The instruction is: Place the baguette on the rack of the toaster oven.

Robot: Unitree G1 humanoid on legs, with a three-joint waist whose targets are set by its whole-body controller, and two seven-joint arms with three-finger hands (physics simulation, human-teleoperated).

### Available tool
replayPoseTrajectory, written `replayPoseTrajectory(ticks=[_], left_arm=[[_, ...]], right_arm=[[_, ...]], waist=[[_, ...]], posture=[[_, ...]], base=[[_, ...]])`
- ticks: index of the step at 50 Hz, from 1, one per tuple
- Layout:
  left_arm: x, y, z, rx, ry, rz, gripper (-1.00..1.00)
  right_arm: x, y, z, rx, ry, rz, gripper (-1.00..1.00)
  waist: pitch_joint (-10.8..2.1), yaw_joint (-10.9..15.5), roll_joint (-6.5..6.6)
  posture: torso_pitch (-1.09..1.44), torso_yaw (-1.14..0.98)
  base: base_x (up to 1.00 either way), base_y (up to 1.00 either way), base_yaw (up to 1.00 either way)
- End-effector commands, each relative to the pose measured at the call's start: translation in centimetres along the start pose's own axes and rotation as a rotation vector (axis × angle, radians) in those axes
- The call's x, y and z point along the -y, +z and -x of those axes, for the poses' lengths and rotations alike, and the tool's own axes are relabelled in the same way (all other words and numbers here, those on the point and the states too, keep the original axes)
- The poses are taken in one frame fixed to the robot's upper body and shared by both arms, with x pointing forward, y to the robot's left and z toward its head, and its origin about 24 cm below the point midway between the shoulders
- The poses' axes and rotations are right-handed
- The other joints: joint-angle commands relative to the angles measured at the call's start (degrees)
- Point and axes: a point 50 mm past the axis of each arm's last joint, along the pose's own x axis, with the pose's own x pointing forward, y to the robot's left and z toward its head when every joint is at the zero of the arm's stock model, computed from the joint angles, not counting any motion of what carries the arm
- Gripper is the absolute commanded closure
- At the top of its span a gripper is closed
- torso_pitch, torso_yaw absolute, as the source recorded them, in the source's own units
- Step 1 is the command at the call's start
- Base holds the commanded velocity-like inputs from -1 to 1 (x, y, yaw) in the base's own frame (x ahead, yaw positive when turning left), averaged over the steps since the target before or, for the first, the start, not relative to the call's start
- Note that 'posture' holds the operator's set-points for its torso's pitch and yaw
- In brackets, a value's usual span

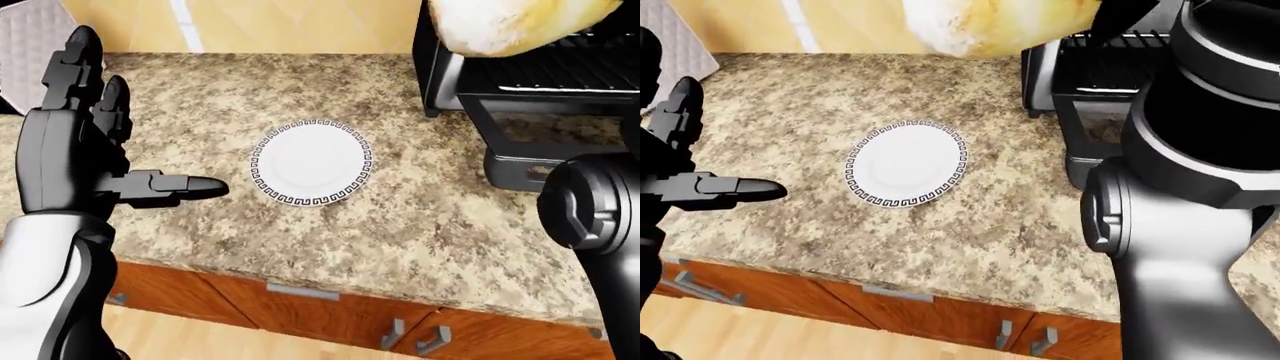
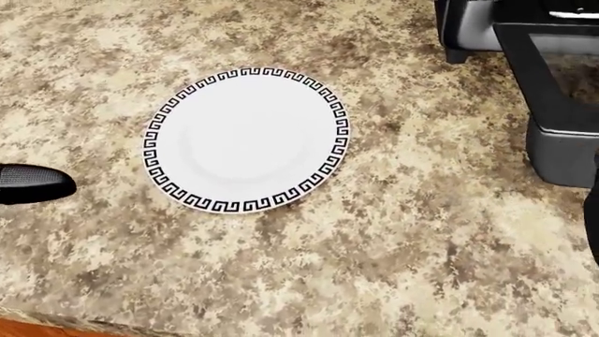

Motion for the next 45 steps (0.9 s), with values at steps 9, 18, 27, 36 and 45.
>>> replayPoseTrajectory(ticks=[9,18,27,36,45], left_arm=[[-0.3,1.0,0.2,0.071,0.017,-0.017,-1.0],[-0.3,0.7,0.3,0.065,0.019,-0.016,-1.0],[-0.5,0.9,0.2,0.068,0.027,-0.005,-1.0],[-0.2,0.7,0.1,0.068,0.016,-0.014,-1.0],[-0.1,0.6,0.2,0.066,0.014,-0.016,-1.0]], right_arm=[[-0.1,-2.3,1.1,-0.071,-0.031,-0.014,1.0],[-0.5,-3.7,1.1,-0.095,-0.028,-0.06,1.0],[-0.1,-4.7,-0.4,-0.107,-0.045,-0.053,1.0],[-0.5,-5.7,-1.9,-0.111,-0.037,-0.058,1.0],[-1.2,-6.6,-3.7,-0.116,-0.019,-0.054,1.0]], waist=[[-0.99,-6.62,0.13],[-0.79,-11.4,0.41],[-0.72,-13.1,0.84],[-0.9,-13.34,0.7],[-1.15,-14.18,0.54]], posture=[[0.0,0.02],[0.0,0.0],[0.0,0.0],[0.0,-0.01],[0.0,-0.05]], base=[[0.0,0.0,0.0],[0.0,0.0,0.0],[0.0,0.0,0.0],[0.0,0.0,0.0],[0.0,0.0,0.0]])
